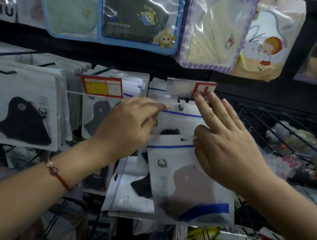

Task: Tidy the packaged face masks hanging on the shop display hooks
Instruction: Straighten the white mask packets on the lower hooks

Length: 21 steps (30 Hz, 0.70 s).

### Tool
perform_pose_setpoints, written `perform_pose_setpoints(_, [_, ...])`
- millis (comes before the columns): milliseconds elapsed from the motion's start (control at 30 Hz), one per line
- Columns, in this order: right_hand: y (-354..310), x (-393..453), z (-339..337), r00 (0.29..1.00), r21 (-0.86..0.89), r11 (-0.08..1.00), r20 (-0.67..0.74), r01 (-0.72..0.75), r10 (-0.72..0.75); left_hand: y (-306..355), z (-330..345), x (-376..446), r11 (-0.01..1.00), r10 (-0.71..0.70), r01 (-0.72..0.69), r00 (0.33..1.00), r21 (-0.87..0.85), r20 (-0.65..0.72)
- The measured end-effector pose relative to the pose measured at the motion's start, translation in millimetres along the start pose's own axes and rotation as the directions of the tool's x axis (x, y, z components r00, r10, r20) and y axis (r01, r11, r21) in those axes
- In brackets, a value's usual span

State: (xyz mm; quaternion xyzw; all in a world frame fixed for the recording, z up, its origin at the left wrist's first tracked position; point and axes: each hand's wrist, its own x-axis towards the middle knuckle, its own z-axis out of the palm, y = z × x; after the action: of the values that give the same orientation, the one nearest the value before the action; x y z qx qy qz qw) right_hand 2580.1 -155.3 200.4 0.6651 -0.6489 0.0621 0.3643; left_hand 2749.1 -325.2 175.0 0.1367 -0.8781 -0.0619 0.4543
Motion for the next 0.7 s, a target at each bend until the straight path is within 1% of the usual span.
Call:
perform_pose_setpoints(67, [1, 1, 0, 1.000, 0.004, 1.000, -0.004, 0.003, -0.003, 8, -8, -4, 0.998, -0.027, 0.034, 0.992, -0.052, 0.123])
perform_pose_setpoints(133, [0, 2, 1, 1.000, 0.010, 1.000, -0.011, 0.004, -0.004, 14, -11, -6, 1.000, 0.008, -0.003, 0.970, -0.022, 0.244])
perform_pose_setpoints(200, [0, 3, 1, 1.000, 0.018, 1.000, -0.017, 0.003, -0.002, 20, -8, -6, 0.998, 0.053, -0.058, 0.955, 0.008, 0.291])
perform_pose_setpoints(300, [1, 2, 3, 0.999, 0.027, 1.000, -0.033, 0.008, -0.007, 25, -1, -2, 0.995, 0.098, -0.102, 0.954, 0.001, 0.283])
perform_pose_setpoints(400, [1, 2, 4, 0.999, 0.020, 1.000, -0.044, 0.005, -0.004, 28, 6, 0, 0.994, 0.111, -0.109, 0.960, -0.020, 0.256])
perform_pose_setpoints(567, [2, 2, 2, 0.998, 0.014, 1.000, -0.069, 0.003, -0.002, 30, 9, 4, 0.993, 0.075, -0.051, 0.971, -0.106, 0.229])
perform_pose_setpoints(700, [3, 3, -1, 0.995, 0.031, 1.000, -0.098, 0.000, 0.003, 31, 0, 8, 0.971, 0.011, 0.030, 0.986, -0.238, 0.168])
